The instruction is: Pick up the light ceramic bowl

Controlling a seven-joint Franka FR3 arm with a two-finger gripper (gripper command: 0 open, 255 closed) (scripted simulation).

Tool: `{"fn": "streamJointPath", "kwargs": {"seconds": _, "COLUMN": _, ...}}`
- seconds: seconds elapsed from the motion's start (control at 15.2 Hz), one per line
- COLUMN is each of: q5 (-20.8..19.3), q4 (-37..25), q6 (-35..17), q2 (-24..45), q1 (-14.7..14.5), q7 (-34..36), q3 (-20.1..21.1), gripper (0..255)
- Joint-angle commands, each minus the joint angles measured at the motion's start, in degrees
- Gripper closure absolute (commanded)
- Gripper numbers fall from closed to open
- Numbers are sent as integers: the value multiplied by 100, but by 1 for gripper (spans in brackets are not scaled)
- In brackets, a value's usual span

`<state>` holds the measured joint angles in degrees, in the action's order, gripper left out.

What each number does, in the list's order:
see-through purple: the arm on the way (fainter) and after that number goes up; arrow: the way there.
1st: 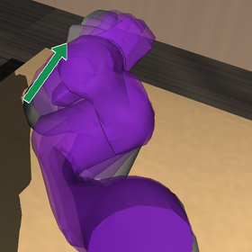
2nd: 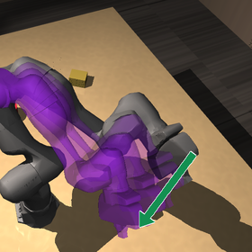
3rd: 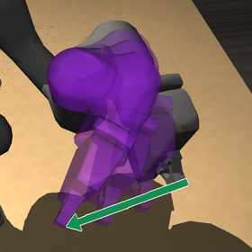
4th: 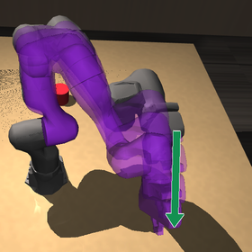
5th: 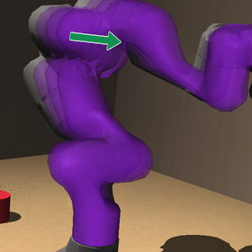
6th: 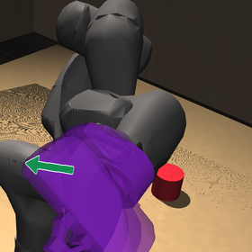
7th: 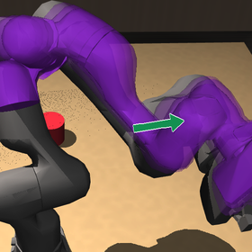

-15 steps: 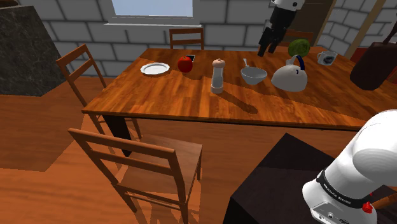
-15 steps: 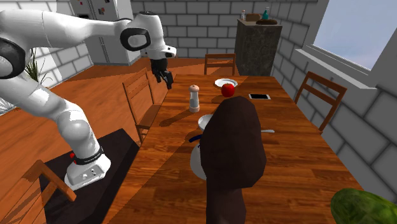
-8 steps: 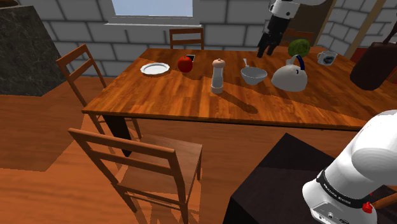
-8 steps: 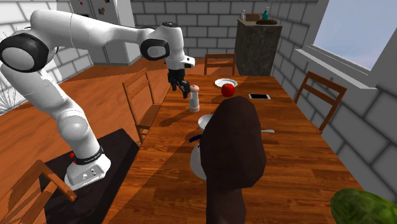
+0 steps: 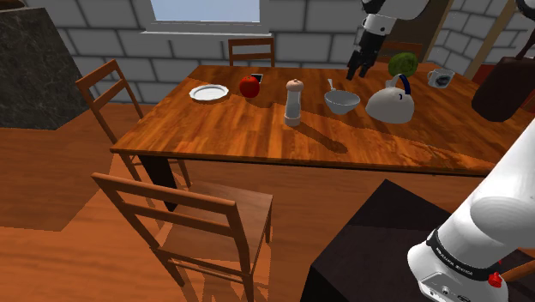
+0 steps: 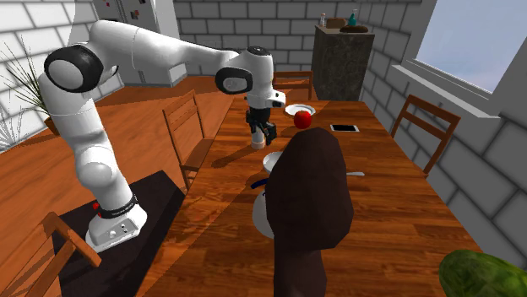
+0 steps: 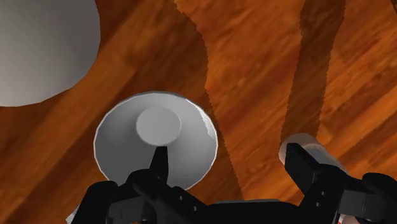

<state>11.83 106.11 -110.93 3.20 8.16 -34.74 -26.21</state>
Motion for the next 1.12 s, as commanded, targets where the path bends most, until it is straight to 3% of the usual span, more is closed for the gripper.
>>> {"fn": "streamJointPath", "kwargs": {"seconds": 0.0, "q5": 244, "q4": -398, "q6": 64, "q2": 463, "q1": 132, "q7": -234, "q3": -86, "gripper": 0}}
{"fn": "streamJointPath", "kwargs": {"seconds": 0.66, "q5": 1320, "q4": -2960, "q6": 738, "q2": 2904, "q1": 1289, "q7": -933, "q3": -59, "gripper": 0}}
{"fn": "streamJointPath", "kwargs": {"seconds": 1.06, "q5": 1406, "q4": -2823, "q6": 454, "q2": 3083, "q1": 1327, "q7": -1031, "q3": -11, "gripper": 0}}
